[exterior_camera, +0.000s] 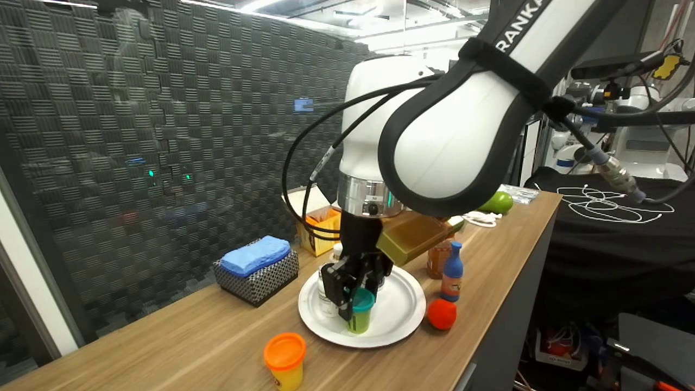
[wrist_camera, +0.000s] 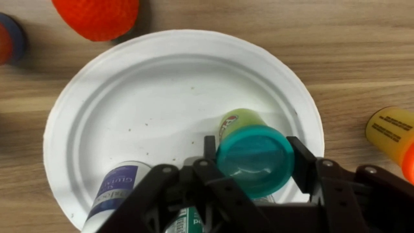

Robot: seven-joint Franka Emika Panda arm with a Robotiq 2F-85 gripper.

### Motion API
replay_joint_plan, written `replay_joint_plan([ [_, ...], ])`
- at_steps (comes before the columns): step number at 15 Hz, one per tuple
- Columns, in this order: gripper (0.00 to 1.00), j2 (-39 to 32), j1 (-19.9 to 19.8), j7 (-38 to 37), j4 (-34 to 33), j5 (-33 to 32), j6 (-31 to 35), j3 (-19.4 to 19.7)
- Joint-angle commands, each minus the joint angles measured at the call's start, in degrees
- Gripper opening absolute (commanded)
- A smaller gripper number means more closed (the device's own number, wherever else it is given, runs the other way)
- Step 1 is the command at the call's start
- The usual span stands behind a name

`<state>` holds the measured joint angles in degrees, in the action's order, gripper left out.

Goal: Put the bottles and the orange plushie surrounding the white plate on the white plate

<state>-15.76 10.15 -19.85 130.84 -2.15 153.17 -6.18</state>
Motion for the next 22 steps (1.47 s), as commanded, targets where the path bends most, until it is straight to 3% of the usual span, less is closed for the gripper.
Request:
replay_joint_plan([
  [1, 0.88, 2.9, 1.7, -0.6, -0.3, -1.3, -1.7, 1.1],
  [2, 0.97, 3.9, 2.5, -2.0, -0.4, -2.8, -2.1, 1.8],
  [3, 1.00, 5.0, 3.3, -3.8, -0.7, -4.8, -2.9, 2.5],
  [7, 1.00, 8.3, 5.0, -9.3, -2.4, -10.6, -5.7, 2.5],
  [15, 1.00, 6.4, 5.9, -5.8, -5.4, -4.4, -10.4, -4.3],
  [22, 1.00, -1.7, 6.0, 1.1, -9.2, 0.6, -10.5, -6.2],
])
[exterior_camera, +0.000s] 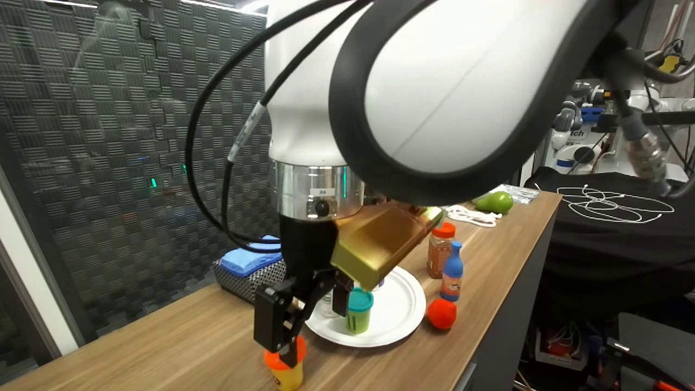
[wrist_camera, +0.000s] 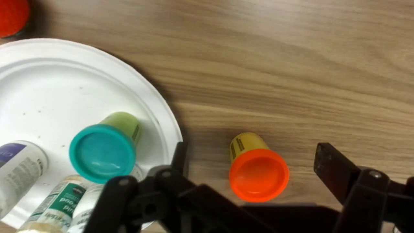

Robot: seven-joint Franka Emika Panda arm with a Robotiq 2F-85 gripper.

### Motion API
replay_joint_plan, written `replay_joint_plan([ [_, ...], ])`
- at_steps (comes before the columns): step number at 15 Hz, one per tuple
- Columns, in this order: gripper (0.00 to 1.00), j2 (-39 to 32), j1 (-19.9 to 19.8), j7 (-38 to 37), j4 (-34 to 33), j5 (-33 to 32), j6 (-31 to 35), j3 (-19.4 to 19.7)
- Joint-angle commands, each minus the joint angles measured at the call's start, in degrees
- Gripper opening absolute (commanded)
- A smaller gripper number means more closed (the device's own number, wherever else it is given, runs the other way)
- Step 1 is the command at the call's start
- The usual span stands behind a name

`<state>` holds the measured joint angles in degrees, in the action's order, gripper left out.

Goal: Put the bottles and the orange plushie surrounding the white plate on the white plate

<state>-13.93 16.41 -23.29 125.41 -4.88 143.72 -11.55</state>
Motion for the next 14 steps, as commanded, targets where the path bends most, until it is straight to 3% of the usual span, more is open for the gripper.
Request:
replay_joint_plan([
  [1, 1.00, -4.6, -0.2, 5.7, -4.5, 3.9, -0.8, -0.9],
  [9, 1.00, -9.1, -0.1, 11.1, -9.5, 6.0, -1.4, -1.0],
  [10, 0.77, -9.3, 0.0, 11.0, -9.8, 5.8, -1.4, -0.8],
  [11, 0.75, -9.4, 0.2, 10.8, -10.1, 5.4, -1.4, -0.6],
  [14, 0.50, -9.2, 0.7, 9.9, -10.2, 4.2, -1.8, 0.3],
])
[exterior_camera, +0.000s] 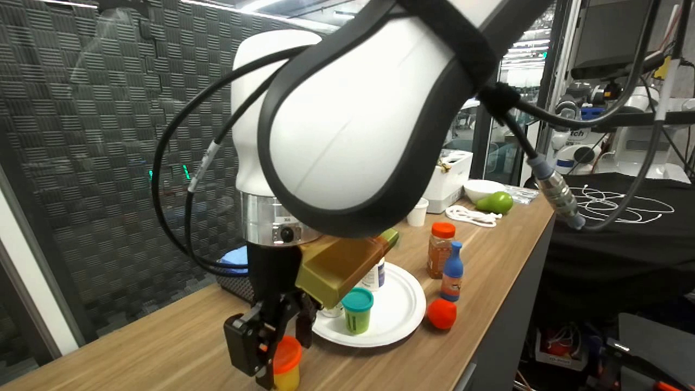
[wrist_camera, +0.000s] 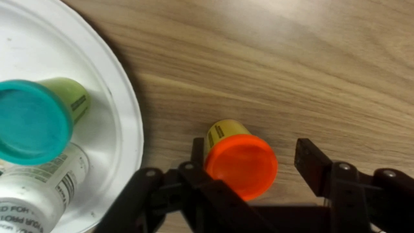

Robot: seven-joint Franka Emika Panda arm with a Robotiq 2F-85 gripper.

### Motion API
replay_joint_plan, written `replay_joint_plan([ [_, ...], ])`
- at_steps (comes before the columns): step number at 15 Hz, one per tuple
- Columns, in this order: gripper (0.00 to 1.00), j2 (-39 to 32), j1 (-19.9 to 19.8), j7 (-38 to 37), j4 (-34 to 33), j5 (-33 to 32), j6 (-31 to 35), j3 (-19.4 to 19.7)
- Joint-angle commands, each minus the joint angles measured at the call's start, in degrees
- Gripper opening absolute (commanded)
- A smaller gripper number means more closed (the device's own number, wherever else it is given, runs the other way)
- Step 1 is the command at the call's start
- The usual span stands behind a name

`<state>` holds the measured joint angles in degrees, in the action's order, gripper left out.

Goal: Put the bottles and the orange plushie surrounding the white plate on the white plate

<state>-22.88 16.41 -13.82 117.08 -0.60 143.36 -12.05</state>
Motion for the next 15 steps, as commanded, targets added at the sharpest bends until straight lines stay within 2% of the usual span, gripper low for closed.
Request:
replay_joint_plan([
  [1, 0.42, 0.0, 0.8, 0.1, -1.8, -0.5, -1.4, 1.2],
  [3, 0.29, 0.3, 1.0, -0.4, -1.7, -1.4, -1.1, 1.8],
  [8, 0.28, 2.1, 0.7, -0.9, -1.6, -1.7, -0.9, 2.7],
  [12, 0.28, 7.8, 0.6, -2.8, -1.3, -2.7, -2.5, 3.8],
  [15, 0.28, 12.7, 0.6, -6.3, 0.4, -6.9, -2.5, 5.6],
])
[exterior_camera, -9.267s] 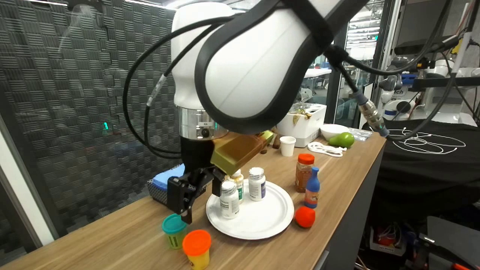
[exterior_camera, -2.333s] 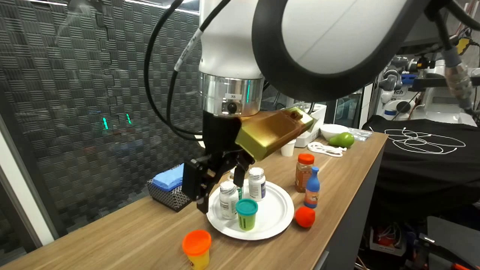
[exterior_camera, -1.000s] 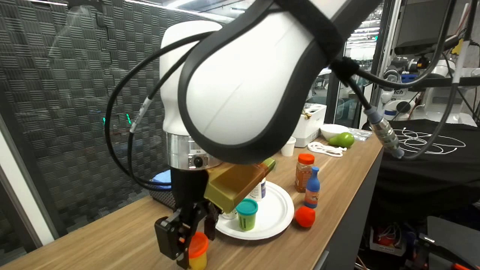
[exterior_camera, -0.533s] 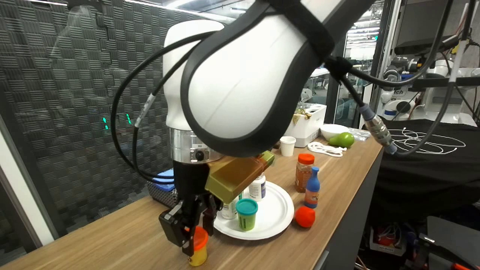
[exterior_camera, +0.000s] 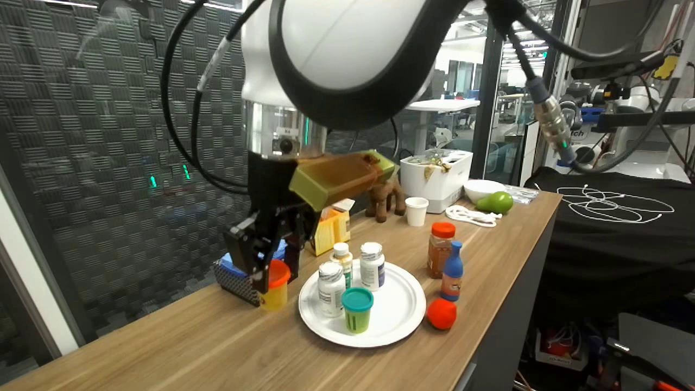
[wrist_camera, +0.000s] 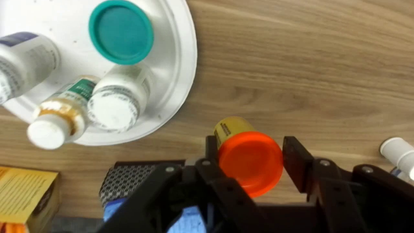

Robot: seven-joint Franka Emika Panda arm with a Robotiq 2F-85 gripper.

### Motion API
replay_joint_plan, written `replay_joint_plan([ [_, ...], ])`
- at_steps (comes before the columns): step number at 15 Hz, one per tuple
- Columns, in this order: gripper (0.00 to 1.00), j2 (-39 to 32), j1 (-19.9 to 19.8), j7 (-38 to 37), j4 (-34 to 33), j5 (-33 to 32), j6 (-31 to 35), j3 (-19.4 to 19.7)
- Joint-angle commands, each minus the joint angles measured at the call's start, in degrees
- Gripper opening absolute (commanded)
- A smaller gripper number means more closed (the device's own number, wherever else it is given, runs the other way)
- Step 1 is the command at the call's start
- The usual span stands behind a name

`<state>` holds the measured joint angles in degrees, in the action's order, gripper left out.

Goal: Put the bottles and the orange plushie surrounding the white plate on the white plate

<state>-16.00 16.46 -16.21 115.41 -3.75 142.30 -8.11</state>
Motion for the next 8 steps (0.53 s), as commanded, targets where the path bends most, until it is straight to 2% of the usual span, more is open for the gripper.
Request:
replay_joint_plan([
  [1, 0.28, 7.1, 0.4, -5.3, 2.5, -5.5, -1.6, 2.0],
  [8, 0.28, 14.6, -3.0, -12.4, 9.8, -9.6, -2.6, 2.7],
])
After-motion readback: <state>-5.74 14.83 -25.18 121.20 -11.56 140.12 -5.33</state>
